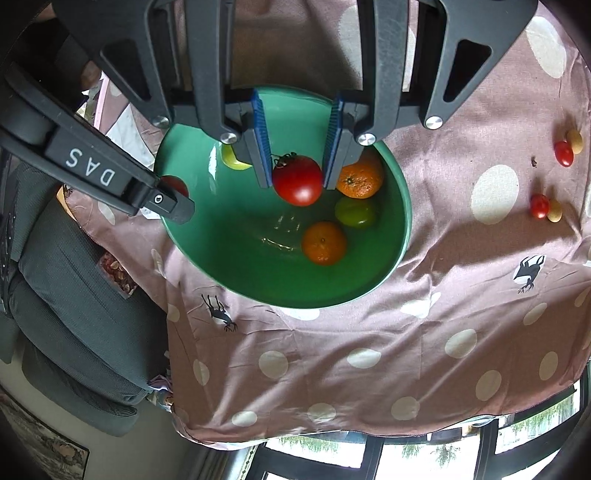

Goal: Organize fruits
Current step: 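Lower the tomato into the bowl and open the right gripper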

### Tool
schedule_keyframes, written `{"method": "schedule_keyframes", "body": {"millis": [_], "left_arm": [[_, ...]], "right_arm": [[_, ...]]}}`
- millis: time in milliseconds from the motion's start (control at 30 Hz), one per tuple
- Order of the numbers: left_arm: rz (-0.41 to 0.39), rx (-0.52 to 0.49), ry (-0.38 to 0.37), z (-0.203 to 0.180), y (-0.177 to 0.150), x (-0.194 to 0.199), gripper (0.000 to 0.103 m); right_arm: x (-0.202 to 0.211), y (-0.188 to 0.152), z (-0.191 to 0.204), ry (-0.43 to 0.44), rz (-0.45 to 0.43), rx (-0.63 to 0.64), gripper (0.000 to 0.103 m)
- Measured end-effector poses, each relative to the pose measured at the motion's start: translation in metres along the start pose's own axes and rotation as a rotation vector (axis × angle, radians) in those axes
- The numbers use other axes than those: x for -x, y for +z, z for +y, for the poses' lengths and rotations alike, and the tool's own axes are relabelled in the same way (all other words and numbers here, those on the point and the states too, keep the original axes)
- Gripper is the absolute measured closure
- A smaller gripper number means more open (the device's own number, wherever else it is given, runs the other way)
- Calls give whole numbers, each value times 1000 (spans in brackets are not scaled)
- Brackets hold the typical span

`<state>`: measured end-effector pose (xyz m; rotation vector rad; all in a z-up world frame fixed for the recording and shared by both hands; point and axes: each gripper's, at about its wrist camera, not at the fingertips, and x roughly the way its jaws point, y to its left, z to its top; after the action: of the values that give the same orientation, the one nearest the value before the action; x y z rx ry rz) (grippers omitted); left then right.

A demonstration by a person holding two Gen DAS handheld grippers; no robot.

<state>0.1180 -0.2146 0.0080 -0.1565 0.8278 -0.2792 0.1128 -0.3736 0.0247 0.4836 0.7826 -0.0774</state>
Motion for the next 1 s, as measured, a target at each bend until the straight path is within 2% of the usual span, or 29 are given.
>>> {"method": "schedule_keyframes", "body": {"millis": [1000], "left_arm": [[23, -30, 12, -3, -4, -16, 76]], "right_arm": [[-5, -2, 1, -23, 24, 11, 72]]}}
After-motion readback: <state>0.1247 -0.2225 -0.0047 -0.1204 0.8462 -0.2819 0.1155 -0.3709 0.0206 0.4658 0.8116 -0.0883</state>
